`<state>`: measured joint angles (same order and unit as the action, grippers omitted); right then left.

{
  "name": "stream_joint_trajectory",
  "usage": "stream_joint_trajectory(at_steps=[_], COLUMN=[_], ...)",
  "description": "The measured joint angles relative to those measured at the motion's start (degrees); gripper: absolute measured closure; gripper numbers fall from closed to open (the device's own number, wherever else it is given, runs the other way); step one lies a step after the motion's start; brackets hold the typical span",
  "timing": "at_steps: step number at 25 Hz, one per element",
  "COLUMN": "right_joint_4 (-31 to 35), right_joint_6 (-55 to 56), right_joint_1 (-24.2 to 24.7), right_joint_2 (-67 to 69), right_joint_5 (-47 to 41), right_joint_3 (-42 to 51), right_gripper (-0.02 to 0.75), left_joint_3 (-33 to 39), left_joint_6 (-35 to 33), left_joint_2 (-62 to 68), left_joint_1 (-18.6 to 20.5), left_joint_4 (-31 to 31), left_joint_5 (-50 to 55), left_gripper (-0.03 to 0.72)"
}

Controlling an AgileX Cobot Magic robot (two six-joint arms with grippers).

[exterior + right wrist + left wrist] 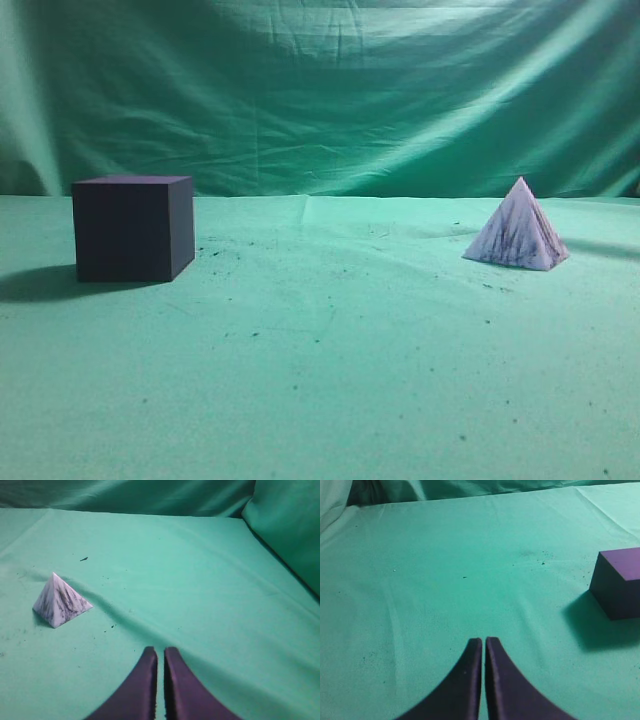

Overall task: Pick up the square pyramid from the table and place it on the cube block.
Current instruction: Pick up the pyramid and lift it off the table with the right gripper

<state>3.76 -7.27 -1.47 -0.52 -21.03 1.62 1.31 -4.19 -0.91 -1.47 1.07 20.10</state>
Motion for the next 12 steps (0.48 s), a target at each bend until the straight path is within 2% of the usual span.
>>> stream_joint_trajectory(at_steps=[12], right_joint_4=[0.00], right_joint_6=[0.00], right_joint_1=[0.00], right_joint_2=[0.00], right_joint_5=[0.00], right_joint_3=[0.00], right_gripper=[0.738], left_joint_3=[0.00], left_joint_6=[0.00], left_joint_2=[0.00], left_joint_1=[0.00], left_joint_4=[0.00], left_joint_5=[0.00], left_gripper=[0.688])
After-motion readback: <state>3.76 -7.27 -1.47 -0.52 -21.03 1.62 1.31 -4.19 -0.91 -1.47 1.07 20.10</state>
